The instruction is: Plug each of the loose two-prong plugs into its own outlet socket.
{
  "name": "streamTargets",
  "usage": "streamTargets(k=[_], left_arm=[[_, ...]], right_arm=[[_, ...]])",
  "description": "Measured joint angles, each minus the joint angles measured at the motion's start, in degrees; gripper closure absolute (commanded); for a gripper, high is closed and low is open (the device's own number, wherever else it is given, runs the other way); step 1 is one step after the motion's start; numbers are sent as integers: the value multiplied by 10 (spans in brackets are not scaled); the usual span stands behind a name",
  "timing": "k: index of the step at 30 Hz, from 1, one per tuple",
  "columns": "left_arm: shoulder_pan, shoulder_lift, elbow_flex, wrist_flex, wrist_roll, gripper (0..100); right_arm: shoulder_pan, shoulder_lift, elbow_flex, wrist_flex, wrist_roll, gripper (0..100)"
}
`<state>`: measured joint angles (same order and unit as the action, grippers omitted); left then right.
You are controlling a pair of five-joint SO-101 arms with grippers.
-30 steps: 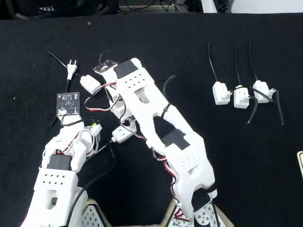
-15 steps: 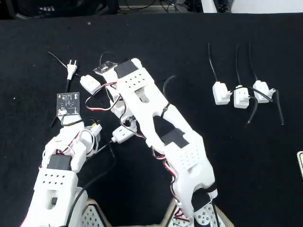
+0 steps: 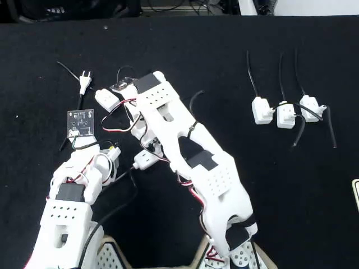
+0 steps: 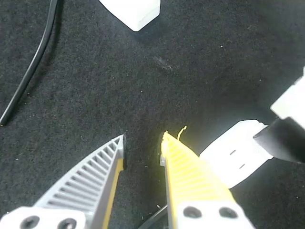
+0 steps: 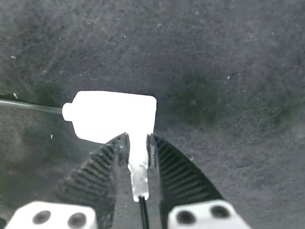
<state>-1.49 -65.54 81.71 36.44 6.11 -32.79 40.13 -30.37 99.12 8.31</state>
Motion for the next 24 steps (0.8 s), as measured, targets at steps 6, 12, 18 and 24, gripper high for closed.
streamTargets(k=[6,12,18,24], left_arm=[[0,0,0,0,0,866],[-28,0,0,0,8,866],[-51,0,0,0,31,866],[-55,0,0,0,35,866]], right_arm=[[0,0,0,0,-1,988],[0,-1,19,-29,-14,988],[1,-33,93,-94,-19,988],[0,-97,166,-125,-21,988]])
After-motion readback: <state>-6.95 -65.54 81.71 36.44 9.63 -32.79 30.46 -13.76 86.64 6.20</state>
